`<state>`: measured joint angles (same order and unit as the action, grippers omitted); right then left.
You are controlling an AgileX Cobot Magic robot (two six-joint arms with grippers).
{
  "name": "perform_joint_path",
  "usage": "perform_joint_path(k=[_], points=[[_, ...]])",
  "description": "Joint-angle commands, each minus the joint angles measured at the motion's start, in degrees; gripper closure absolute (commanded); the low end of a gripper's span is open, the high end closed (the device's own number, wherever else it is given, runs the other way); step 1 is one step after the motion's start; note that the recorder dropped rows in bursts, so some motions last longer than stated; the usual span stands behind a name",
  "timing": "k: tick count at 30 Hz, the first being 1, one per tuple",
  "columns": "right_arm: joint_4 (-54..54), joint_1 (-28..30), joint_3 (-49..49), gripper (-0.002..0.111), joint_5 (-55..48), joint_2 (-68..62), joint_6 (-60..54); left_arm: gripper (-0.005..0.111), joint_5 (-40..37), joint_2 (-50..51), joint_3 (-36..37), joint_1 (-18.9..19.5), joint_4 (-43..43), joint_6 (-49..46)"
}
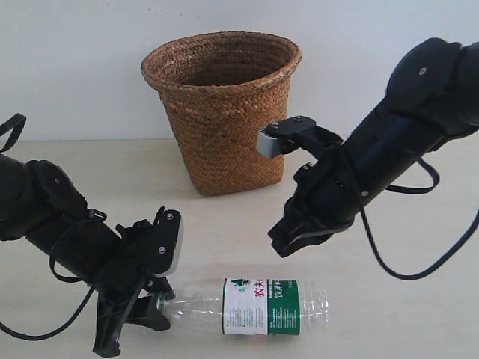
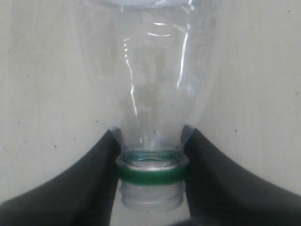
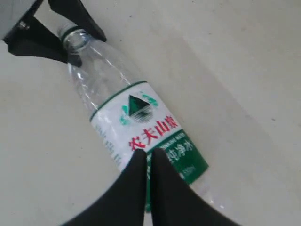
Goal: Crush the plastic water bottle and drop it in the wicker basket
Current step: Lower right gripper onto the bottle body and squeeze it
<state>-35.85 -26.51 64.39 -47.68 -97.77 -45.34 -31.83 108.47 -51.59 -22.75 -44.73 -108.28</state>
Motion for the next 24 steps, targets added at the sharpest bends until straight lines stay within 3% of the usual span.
perform_joint_path(k=[1,10,24], points=[[-1.8,-3.6,0.3,0.108,1.8,-2.6,1.8,0.102,0.3,0.0,0.3,-0.4,-0.4,0.8],[-3.4,-7.7,3.2,0.108,4.9,-9.5,4.4,0.102,-0.1,0.0,0.3,-0.4,-0.4,0.7],[-2.7,-8.0,3.7,0.108,3.7,-16.6,6.0,0.102,0.1,0.0,0.3,-0.4,-0.4,2.4]])
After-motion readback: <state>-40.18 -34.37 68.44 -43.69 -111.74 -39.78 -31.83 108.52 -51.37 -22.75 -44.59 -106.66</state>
